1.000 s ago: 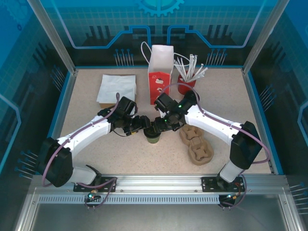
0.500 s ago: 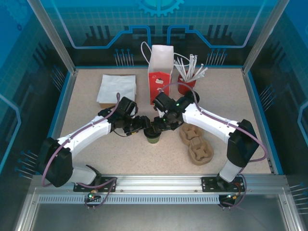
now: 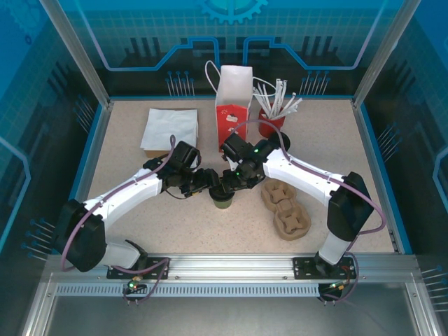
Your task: Pack the takeout coffee
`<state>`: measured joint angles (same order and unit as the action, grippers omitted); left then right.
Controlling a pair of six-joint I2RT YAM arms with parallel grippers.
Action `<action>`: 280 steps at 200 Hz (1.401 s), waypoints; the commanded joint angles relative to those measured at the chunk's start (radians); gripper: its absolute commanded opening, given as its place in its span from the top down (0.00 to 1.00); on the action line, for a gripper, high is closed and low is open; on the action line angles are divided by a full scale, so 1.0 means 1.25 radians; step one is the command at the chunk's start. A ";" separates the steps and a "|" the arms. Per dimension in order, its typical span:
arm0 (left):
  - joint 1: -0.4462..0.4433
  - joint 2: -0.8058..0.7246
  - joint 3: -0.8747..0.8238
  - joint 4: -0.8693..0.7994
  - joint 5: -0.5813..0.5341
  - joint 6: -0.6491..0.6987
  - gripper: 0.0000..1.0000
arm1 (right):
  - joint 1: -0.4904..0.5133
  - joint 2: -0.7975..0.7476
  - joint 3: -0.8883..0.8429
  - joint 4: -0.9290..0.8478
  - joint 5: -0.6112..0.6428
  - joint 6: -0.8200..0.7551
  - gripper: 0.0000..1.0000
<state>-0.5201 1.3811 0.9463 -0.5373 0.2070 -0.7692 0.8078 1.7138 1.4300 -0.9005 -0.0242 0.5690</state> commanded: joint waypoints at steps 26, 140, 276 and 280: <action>-0.003 0.036 -0.033 -0.067 -0.055 -0.023 0.31 | -0.014 0.057 -0.034 -0.092 0.028 -0.009 0.68; 0.001 0.044 -0.075 -0.076 -0.055 -0.072 0.42 | -0.020 0.068 -0.027 -0.117 0.026 -0.023 0.68; 0.022 0.000 0.082 -0.048 0.036 -0.061 0.32 | -0.019 0.029 0.009 -0.067 0.006 -0.030 0.66; 0.023 -0.001 0.088 -0.050 0.037 -0.059 0.32 | -0.018 0.026 0.010 -0.065 0.007 -0.030 0.66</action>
<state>-0.5007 1.3792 0.9848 -0.5468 0.2481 -0.8619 0.7975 1.7329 1.4467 -0.9169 -0.0414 0.5449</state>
